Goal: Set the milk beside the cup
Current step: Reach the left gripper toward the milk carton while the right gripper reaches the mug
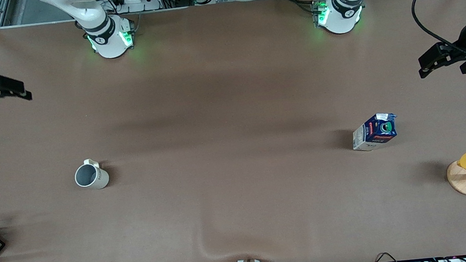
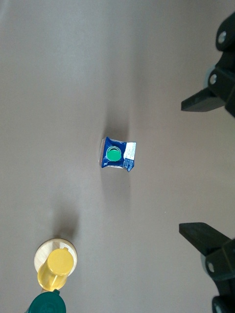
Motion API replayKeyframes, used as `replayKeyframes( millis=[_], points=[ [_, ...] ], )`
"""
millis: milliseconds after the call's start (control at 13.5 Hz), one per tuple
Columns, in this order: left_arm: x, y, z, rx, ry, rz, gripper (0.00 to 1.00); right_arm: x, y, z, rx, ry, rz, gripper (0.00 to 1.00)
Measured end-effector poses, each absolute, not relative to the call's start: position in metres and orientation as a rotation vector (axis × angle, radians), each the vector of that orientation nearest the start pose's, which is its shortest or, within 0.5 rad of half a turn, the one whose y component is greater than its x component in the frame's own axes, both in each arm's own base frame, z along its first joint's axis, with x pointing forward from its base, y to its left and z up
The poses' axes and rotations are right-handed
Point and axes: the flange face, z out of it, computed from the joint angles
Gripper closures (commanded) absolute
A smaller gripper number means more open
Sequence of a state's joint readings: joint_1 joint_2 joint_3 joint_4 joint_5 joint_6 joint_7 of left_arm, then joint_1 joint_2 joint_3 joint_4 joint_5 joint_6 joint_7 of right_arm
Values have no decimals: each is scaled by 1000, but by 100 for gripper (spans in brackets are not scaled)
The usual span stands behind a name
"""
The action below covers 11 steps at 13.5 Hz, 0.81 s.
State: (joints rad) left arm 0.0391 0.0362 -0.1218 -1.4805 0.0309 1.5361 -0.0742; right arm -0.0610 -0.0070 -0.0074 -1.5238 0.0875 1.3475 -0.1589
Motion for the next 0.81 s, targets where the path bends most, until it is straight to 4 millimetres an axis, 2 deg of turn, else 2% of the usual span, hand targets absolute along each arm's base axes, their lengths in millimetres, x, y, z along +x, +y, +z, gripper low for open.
replayKeyframes(
  millis=[221, 443, 591, 812],
  points=[
    [562, -41, 643, -3116, 3, -28, 0, 516, -31, 650, -3039, -60, 201, 0],
    [566, -38, 635, -3117, -5, -5, 0, 514, -35, 652, -3043, -2, 196, 0],
    [575, -34, 620, -3118, -14, 30, 0, 515, -40, 649, -3043, 16, 198, 0],
    [595, -26, 581, -3122, -32, 70, 0, 518, -41, 642, -3043, 24, 201, 0]
  ],
)
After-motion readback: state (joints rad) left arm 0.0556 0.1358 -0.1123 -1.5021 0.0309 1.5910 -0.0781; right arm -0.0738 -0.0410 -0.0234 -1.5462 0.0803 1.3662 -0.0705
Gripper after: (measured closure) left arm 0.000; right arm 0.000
